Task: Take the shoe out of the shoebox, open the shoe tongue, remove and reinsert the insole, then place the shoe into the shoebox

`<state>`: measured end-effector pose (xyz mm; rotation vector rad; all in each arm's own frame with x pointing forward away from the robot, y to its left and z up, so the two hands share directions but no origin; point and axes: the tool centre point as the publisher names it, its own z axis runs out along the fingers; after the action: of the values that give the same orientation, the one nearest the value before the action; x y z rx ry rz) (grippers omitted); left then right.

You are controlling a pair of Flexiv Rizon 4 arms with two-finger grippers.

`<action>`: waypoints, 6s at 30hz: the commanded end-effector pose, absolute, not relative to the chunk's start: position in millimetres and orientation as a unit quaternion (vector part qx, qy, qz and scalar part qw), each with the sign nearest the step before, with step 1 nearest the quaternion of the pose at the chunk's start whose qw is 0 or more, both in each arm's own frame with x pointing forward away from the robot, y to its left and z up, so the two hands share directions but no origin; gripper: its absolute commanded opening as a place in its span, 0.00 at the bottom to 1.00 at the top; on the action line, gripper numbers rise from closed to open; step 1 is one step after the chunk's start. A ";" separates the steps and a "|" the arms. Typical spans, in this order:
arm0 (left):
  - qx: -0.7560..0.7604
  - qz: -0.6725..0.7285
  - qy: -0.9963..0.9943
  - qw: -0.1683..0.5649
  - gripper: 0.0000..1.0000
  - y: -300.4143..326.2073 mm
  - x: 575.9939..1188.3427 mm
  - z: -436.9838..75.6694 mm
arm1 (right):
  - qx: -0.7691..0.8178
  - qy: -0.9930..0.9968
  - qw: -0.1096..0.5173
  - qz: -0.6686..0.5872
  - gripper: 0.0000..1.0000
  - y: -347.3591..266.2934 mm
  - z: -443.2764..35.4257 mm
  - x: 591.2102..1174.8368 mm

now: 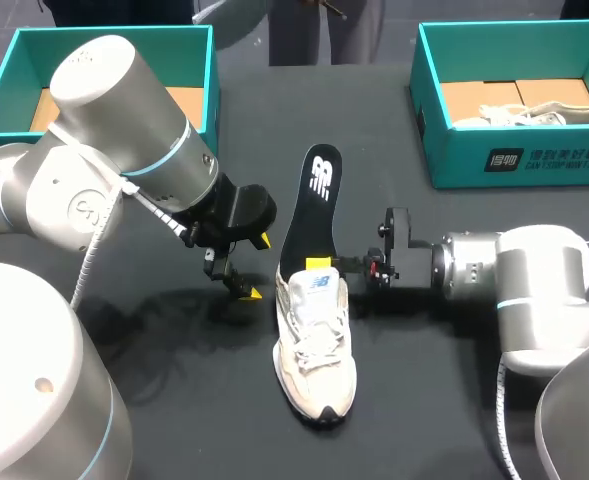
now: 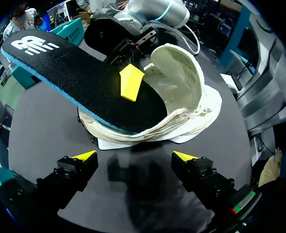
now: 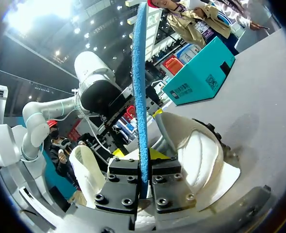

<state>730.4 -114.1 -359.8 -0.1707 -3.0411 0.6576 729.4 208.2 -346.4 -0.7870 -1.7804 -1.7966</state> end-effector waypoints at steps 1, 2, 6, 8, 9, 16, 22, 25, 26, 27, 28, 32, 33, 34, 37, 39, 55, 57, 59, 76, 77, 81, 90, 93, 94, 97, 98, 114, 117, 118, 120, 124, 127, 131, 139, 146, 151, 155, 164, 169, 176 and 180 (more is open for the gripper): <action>-0.055 0.210 -0.976 0.013 1.00 -114.4 730.4 -360.1 | -0.295 -0.654 0.245 -0.652 0.00 207.2 -355.0 720.3; -0.055 0.210 -0.976 0.013 1.00 -114.4 730.4 -360.1 | -0.297 -0.654 0.246 -0.651 0.00 206.6 -355.9 719.2; -0.055 0.210 -0.976 0.013 1.00 -114.4 730.4 -360.1 | -0.306 -0.654 0.249 -0.646 0.00 204.3 -361.3 713.3; -0.055 0.210 -0.976 0.013 1.00 -114.4 730.4 -360.1 | -0.310 -0.653 0.251 -0.643 0.00 203.6 -364.5 710.6; -0.055 0.210 -0.976 0.013 1.00 -114.4 730.4 -360.1 | -0.312 -0.653 0.252 -0.643 0.00 203.5 -365.6 708.8; -0.055 0.210 -0.976 0.013 1.00 -114.4 730.4 -360.1 | -0.309 -0.649 0.254 -0.647 0.00 206.7 -365.6 705.1; -0.055 0.210 -0.976 0.013 1.00 -114.4 730.4 -360.1 | -0.297 -0.654 0.257 -0.646 0.04 212.8 -360.7 706.9; -0.055 0.210 -0.976 0.013 1.00 -114.4 730.4 -360.1 | -0.294 -0.656 0.257 -0.646 0.22 214.8 -359.2 707.8; -0.055 0.210 -0.976 0.013 1.00 -114.4 730.4 -360.1 | -0.293 -0.657 0.258 -0.645 0.25 215.5 -358.7 708.2; -0.055 0.210 -0.976 0.013 1.00 -114.4 730.4 -360.1 | -0.292 -0.658 0.258 -0.645 0.24 216.0 -358.2 708.6; -0.055 0.210 -0.976 0.013 1.00 -114.4 730.4 -360.1 | -0.291 -0.658 0.258 -0.644 0.23 216.5 -357.7 708.9; -0.055 0.210 -0.976 0.013 1.00 -114.4 730.4 -360.1 | -0.287 -0.662 0.256 -0.644 0.25 217.8 -354.1 710.3; -0.055 0.210 -0.976 0.013 1.00 -114.4 730.4 -360.1 | -0.286 -0.663 0.255 -0.644 0.25 218.1 -353.2 710.6; -0.055 0.210 -0.976 0.013 1.00 -114.4 730.4 -360.1 | -0.285 -0.664 0.254 -0.643 0.25 218.5 -352.2 711.0; -0.055 0.210 -0.976 0.013 1.00 -114.4 730.4 -360.1 | -0.282 -0.666 0.251 -0.643 0.24 219.0 -349.7 712.1; -0.055 0.210 -0.976 0.013 1.00 -114.4 730.4 -360.1 | -0.280 -0.668 0.249 -0.643 0.24 219.3 -347.8 712.8; -0.055 0.210 -0.976 0.013 1.00 -114.4 730.4 -360.1 | -0.266 -0.677 0.235 -0.645 0.28 218.5 -336.7 716.7; -0.055 0.210 -0.976 0.013 1.00 -114.4 730.4 -360.1 | -0.264 -0.679 0.233 -0.644 0.28 218.6 -335.1 717.4; -0.055 0.210 -0.976 0.013 1.00 -114.4 730.4 -360.1 | -0.261 -0.681 0.232 -0.643 0.28 218.7 -332.7 717.8; -0.055 0.210 -0.976 0.013 1.00 -114.4 730.4 -360.1 | -0.237 -0.701 0.221 -0.635 0.29 223.5 -314.8 728.3; -0.055 0.210 -0.976 0.013 1.00 -114.4 730.4 -360.1 | -0.236 -0.702 0.221 -0.634 0.28 223.6 -313.9 729.3; -0.055 0.210 -0.976 0.013 1.00 -114.4 730.4 -360.1 | -0.234 -0.705 0.217 -0.633 0.28 224.3 -311.1 733.4; -0.055 0.210 -0.976 0.013 1.00 -114.4 730.4 -360.1 | -0.239 -0.703 0.217 -0.634 0.25 223.2 -309.5 745.3; -0.055 0.210 -0.976 0.013 1.00 -114.4 730.4 -360.1 | -0.244 -0.701 0.217 -0.634 0.20 223.2 -309.1 747.8; -0.055 0.210 -0.976 0.013 1.00 -114.4 730.4 -360.1 | -0.247 -0.700 0.218 -0.634 0.16 223.3 -309.3 748.6; -0.055 0.210 -0.976 0.013 1.00 -114.4 730.4 -360.1 | -0.255 -0.697 0.222 -0.632 0.00 223.9 -311.5 749.9; -0.055 0.210 -0.976 0.013 1.00 -114.4 730.4 -360.1 | -0.257 -0.696 0.225 -0.631 0.00 224.0 -312.9 750.0; -0.055 0.210 -0.976 0.013 1.00 -114.4 730.4 -360.1 | -0.287 -0.679 0.255 -0.625 0.00 221.8 -337.9 730.6; -0.055 0.210 -0.976 0.013 1.00 -114.4 730.4 -360.1 | -0.292 -0.677 0.262 -0.623 0.00 222.7 -342.7 724.4; -0.055 0.210 -0.976 0.013 1.00 -114.4 730.4 -360.1 | -0.293 -0.677 0.263 -0.621 0.00 223.1 -343.9 722.1; -0.055 0.210 -0.976 0.013 1.00 -114.4 730.4 -360.1 | -0.294 -0.677 0.266 -0.620 0.00 223.5 -345.8 717.7; -0.055 0.210 -0.976 0.013 1.00 -114.4 730.4 -360.1 | -0.298 -0.673 0.268 -0.621 0.00 222.7 -349.5 709.2; -0.055 0.210 -0.976 0.013 1.00 -114.4 730.4 -360.1 | -0.300 -0.671 0.269 -0.622 0.00 221.9 -350.7 705.7; -0.055 0.210 -0.976 0.013 1.00 -114.4 730.4 -360.1 | -0.299 -0.671 0.266 -0.624 0.00 221.2 -349.4 704.6; -0.055 0.210 -0.976 0.013 1.00 -114.4 730.4 -360.1 | -0.284 -0.678 0.259 -0.627 0.40 224.7 -339.6 708.5; -0.055 0.210 -0.976 0.013 1.00 -114.4 730.4 -360.1 | -0.269 -0.692 0.251 -0.621 0.38 226.3 -329.0 712.6; -0.055 0.210 -0.976 0.013 1.00 -114.4 730.4 -360.1 | -0.265 -0.697 0.245 -0.619 0.37 225.0 -323.9 715.2; -0.055 0.210 -0.976 0.013 1.00 -114.4 730.4 -360.1 | -0.264 -0.700 0.241 -0.618 0.36 223.2 -320.7 720.5; -0.055 0.210 -0.976 0.013 1.00 -114.4 730.4 -360.1 | -0.269 -0.701 0.237 -0.616 0.27 221.2 -315.8 734.6; -0.055 0.210 -0.976 0.013 1.00 -114.4 730.4 -360.1 | -0.273 -0.697 0.244 -0.617 0.00 220.8 -317.2 739.6; -0.055 0.210 -0.976 0.013 1.00 -114.4 730.4 -360.1 | -0.282 -0.688 0.273 -0.610 0.00 221.9 -329.6 739.4; -0.055 0.210 -0.976 0.013 1.00 -114.4 730.4 -360.1 | -0.286 -0.684 0.285 -0.607 0.00 223.0 -336.8 733.8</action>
<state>730.4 -114.1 -359.8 -0.1707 -3.0411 0.6576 733.2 221.5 -330.3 -0.7797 -1.8385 -1.6309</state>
